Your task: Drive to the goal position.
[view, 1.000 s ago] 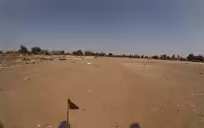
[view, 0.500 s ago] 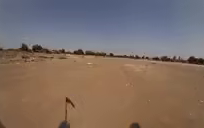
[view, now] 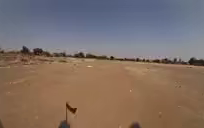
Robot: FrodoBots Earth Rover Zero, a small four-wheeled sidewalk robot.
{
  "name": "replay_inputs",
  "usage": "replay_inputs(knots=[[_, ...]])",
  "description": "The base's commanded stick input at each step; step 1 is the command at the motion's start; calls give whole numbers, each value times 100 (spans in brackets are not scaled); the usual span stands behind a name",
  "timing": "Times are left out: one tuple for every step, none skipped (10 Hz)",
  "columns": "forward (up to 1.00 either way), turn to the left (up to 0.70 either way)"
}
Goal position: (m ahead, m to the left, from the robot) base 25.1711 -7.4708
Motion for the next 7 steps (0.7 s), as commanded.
replay_inputs(knots=[[50, 0], [50, 0], [50, 0], [50, 0], [50, 0], [50, 0], [50, 0]])
